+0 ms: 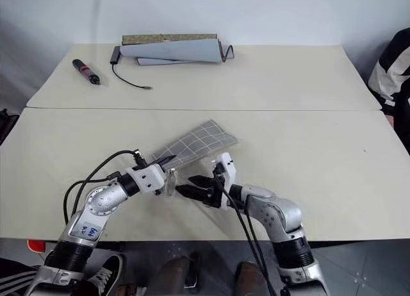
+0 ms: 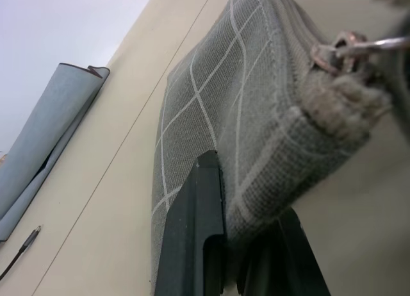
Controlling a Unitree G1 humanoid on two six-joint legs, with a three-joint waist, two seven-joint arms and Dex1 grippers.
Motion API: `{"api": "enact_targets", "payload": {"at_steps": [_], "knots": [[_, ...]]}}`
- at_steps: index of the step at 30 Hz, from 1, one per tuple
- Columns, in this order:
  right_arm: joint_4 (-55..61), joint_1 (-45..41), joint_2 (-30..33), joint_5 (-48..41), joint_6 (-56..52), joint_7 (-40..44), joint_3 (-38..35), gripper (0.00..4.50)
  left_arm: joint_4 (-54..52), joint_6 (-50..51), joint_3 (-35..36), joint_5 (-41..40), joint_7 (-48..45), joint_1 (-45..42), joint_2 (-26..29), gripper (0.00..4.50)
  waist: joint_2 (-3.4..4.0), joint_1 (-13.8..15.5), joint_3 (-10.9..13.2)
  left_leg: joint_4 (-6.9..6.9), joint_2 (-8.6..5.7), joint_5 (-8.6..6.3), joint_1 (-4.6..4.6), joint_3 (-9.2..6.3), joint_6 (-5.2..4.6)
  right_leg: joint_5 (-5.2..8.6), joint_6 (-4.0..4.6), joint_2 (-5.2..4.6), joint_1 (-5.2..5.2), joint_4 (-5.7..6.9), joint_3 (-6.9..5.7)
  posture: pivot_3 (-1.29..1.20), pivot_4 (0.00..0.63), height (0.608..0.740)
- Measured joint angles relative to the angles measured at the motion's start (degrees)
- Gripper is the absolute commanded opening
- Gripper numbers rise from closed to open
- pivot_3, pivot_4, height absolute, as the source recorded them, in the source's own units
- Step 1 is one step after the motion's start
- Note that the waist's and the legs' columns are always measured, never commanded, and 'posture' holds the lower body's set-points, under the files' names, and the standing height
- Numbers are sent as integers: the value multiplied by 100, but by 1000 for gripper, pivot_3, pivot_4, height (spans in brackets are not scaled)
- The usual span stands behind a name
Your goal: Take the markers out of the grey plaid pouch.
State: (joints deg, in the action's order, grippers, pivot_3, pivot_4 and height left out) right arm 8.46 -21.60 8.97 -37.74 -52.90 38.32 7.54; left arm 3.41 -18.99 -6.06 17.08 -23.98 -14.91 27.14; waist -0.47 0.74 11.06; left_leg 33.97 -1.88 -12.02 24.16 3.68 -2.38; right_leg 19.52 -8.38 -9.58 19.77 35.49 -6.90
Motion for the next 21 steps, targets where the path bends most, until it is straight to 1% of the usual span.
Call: {"api": "enact_targets", "payload": {"at_steps": [4, 7, 14, 15, 17, 21], "knots": [[-27, -91, 107, 2, -101, 113, 147, 3350, -59, 68, -163, 25, -3, -55, -47, 0, 0, 27, 0, 0, 1, -1, 1, 3, 1, 0, 0, 1, 6, 1, 3, 0, 150, 740], [-45, -99, 73, -5, -128, 118, 137, 2813, -76, 125, -176, 23, 6, -62, -57, 0, 0, 29, 0, -1, 1, -1, 2, 5, 1, 0, 0, 1, 6, 1, 2, 0, 150, 740], [-101, -135, 46, -21, -172, 114, 96, 286, -170, 271, -186, 16, -12, -44, -64, 0, 0, 31, 0, -1, 1, -1, 2, 7, 0, 0, 0, 1, 8, 0, 4, 0, 150, 740], [-101, -134, 74, 19, -84, 133, 106, 30, -225, 303, -188, 16, -28, -18, -64, 0, -1, 30, 0, -1, 1, -1, 2, 8, 0, 0, 0, 1, 9, 0, 5, 0, 150, 740], [-101, -135, 155, 105, 56, 185, 118, 30, -277, 340, -191, 10, -64, 10, -64, 0, 0, 35, 0, -1, 1, -1, 3, 9, 0, 0, 0, 1, 10, 0, 5, 0, 150, 740], [-242, -176, 726, 525, 774, 484, 70, 30, -482, 355, -146, -145, -238, 218, 125, 0, -1, 41, 0, -1, 2, -1, 4, 15, 0, 0, 0, 1, 13, -2, 9, 0, 150, 740]]}}
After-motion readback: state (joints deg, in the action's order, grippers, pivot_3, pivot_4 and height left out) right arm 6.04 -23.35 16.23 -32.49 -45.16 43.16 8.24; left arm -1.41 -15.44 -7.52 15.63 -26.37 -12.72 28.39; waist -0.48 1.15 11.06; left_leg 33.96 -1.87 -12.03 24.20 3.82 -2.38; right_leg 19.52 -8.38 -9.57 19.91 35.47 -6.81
